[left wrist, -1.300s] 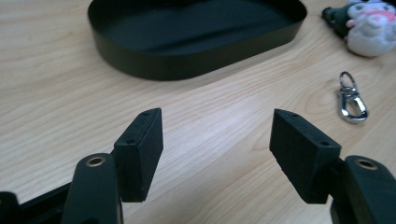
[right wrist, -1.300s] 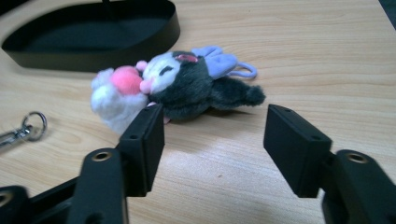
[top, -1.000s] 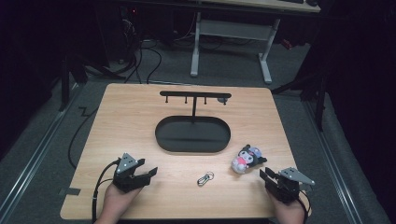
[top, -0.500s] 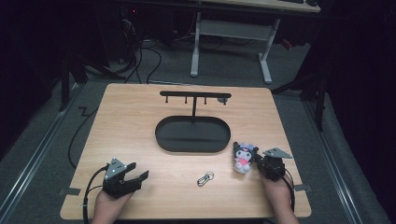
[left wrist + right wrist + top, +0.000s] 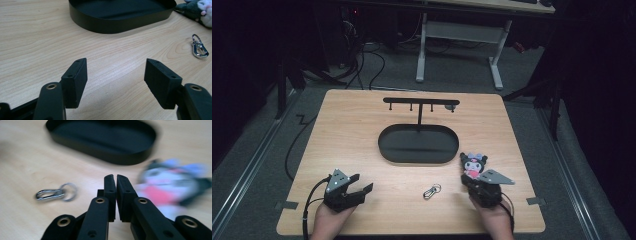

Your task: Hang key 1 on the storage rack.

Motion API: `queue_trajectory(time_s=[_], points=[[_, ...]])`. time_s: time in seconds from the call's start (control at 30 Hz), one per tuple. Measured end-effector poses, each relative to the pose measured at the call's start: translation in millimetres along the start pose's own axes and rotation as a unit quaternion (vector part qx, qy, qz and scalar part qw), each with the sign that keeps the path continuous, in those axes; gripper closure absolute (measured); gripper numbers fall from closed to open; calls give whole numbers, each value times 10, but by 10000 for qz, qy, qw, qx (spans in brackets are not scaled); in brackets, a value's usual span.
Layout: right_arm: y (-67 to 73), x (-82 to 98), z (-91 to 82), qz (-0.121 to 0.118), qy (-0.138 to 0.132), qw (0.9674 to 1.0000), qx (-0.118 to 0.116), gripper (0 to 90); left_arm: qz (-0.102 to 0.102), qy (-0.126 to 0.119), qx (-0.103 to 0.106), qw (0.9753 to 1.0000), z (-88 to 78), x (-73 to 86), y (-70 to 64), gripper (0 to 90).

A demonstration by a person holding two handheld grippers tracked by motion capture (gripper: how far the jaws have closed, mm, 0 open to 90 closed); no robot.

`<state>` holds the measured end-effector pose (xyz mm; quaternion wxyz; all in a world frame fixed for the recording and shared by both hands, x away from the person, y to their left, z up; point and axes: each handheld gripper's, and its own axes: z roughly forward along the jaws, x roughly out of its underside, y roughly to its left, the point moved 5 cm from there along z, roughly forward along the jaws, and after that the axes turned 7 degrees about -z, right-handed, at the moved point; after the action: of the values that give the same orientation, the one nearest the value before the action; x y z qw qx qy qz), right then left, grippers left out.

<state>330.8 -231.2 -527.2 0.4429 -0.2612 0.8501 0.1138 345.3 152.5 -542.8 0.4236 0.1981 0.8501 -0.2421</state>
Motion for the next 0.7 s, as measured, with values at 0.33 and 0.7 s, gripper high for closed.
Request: queue_trajectory(time_s=[0.33,0.7], points=[[-203,223,54,63,416,9981,454,853,81,-43,160,9998,57,-54,-42,356],[-323,356,-135,156,404,9984,359,724,542,-31,289,9981,43,-149,-195,349]])
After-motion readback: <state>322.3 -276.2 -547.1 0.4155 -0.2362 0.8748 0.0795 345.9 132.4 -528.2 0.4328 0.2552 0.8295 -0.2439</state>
